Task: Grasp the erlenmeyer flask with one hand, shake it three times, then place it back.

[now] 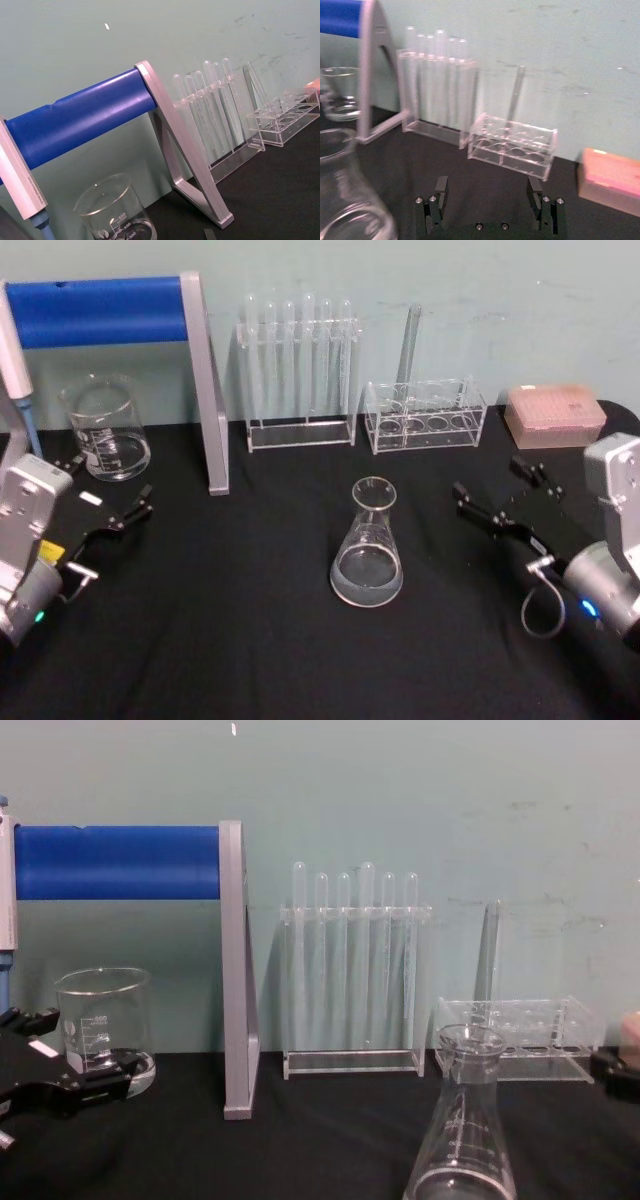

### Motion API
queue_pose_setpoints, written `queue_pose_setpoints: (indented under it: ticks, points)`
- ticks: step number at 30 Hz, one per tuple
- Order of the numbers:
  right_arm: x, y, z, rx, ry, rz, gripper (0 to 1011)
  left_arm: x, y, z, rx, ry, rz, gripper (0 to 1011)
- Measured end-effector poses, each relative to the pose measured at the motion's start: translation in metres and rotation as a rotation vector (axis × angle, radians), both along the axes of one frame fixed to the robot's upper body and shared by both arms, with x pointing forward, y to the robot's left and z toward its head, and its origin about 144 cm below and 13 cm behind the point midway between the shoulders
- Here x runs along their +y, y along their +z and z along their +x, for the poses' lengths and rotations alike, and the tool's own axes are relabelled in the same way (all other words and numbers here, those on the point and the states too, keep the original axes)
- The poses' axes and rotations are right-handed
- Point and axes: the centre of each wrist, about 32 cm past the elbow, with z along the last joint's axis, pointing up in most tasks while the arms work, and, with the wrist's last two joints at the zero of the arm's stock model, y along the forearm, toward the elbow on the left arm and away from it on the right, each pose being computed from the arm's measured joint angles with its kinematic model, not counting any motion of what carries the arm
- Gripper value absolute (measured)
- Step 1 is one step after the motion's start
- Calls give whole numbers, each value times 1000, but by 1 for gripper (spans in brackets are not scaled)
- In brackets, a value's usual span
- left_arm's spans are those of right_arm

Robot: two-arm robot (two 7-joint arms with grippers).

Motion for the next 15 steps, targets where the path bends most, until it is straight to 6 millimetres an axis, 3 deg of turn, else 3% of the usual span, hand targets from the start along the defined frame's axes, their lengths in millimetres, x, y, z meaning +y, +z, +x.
queue_pose_setpoints:
  ticks: [15]
  points:
    - [23, -10, 40, -54, -127, -78, 1002, 0, 0, 0, 0, 0, 0, 1001]
